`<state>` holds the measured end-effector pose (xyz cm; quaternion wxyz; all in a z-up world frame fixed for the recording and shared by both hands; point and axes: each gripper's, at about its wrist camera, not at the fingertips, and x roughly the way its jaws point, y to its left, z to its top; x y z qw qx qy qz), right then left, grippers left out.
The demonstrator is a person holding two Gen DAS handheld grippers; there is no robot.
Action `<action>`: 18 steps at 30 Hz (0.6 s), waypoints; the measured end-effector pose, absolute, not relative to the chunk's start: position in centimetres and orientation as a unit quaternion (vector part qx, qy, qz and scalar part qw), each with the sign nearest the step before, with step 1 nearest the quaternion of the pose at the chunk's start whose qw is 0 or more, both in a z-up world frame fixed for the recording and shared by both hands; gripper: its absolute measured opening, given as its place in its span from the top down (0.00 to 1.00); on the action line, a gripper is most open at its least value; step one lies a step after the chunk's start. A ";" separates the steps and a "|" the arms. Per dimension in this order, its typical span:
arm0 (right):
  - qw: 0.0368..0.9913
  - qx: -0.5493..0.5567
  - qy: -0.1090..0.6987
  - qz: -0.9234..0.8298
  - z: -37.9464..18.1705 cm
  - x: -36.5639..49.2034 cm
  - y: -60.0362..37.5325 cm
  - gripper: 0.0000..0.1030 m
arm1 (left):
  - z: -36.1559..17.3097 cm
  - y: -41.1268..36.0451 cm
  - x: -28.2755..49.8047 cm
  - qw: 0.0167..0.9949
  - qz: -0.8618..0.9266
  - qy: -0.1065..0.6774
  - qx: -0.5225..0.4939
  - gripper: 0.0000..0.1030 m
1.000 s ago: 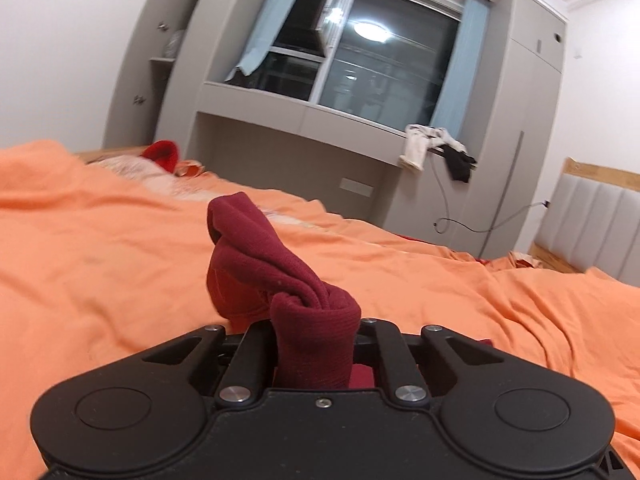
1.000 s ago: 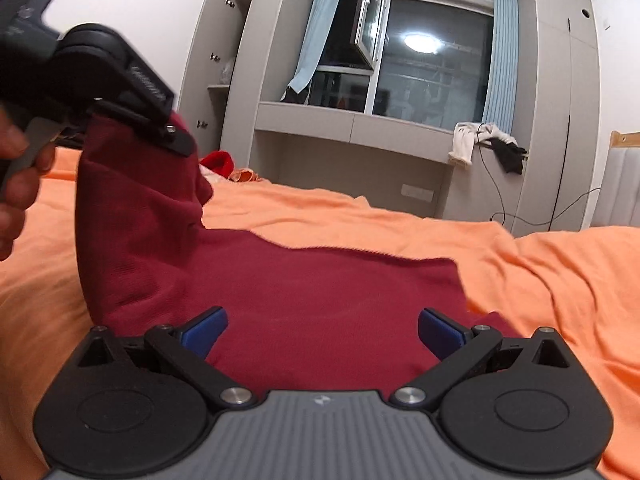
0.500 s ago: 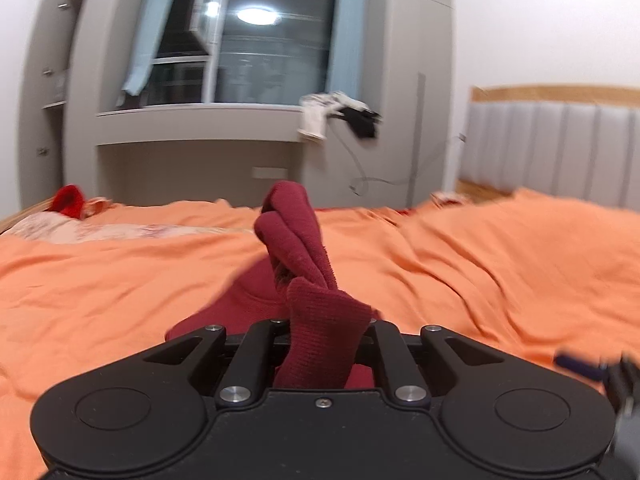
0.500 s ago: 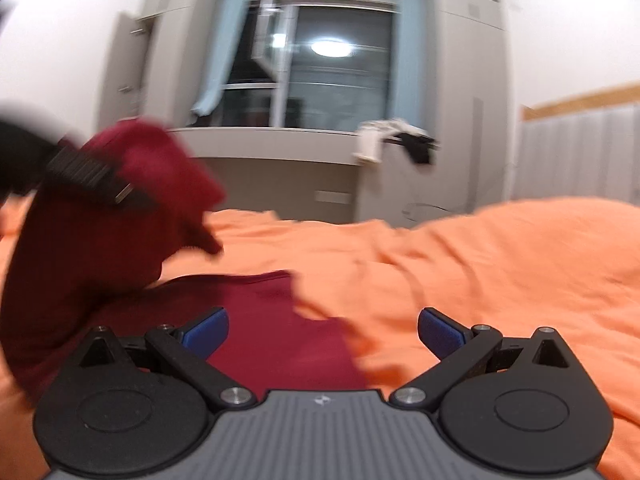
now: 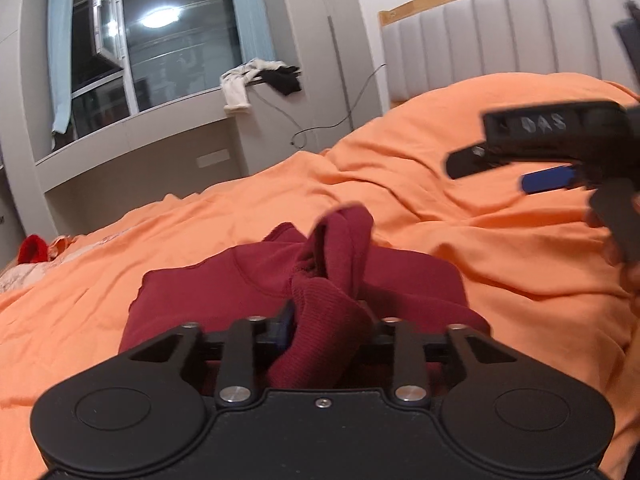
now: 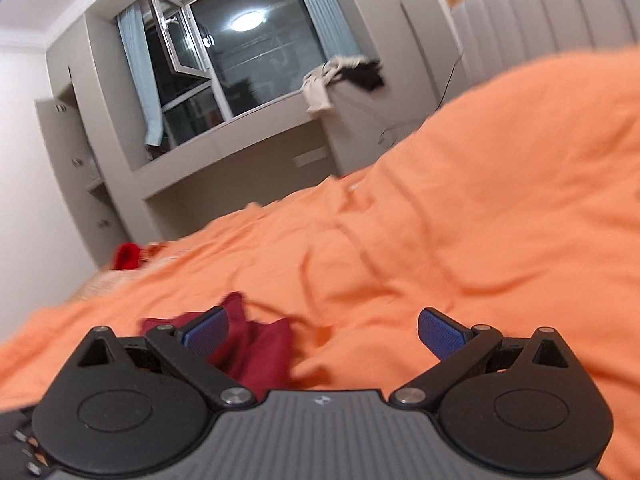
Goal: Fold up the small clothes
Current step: 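Fold the held shirt end over the body with the left gripper and release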
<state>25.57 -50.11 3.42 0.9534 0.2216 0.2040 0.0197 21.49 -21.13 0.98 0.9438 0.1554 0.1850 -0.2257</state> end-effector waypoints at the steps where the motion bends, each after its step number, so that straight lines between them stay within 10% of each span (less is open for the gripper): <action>1: 0.944 0.247 0.215 0.040 3.1 25.9 -50.5 0.00 | 1.0 -21.2 21.1 0.944 -0.229 0.179 0.158 0.46; 10: 0.865 0.394 0.281 0.134 1.4 28.9 -50.8 0.00 | 1.5 -21.2 18.3 0.937 -0.247 0.151 0.194 0.23; 18: 0.869 0.377 0.273 0.169 2.0 31.4 -48.1 0.22 | 2.5 -21.2 17.2 0.932 -0.253 0.133 0.222 0.33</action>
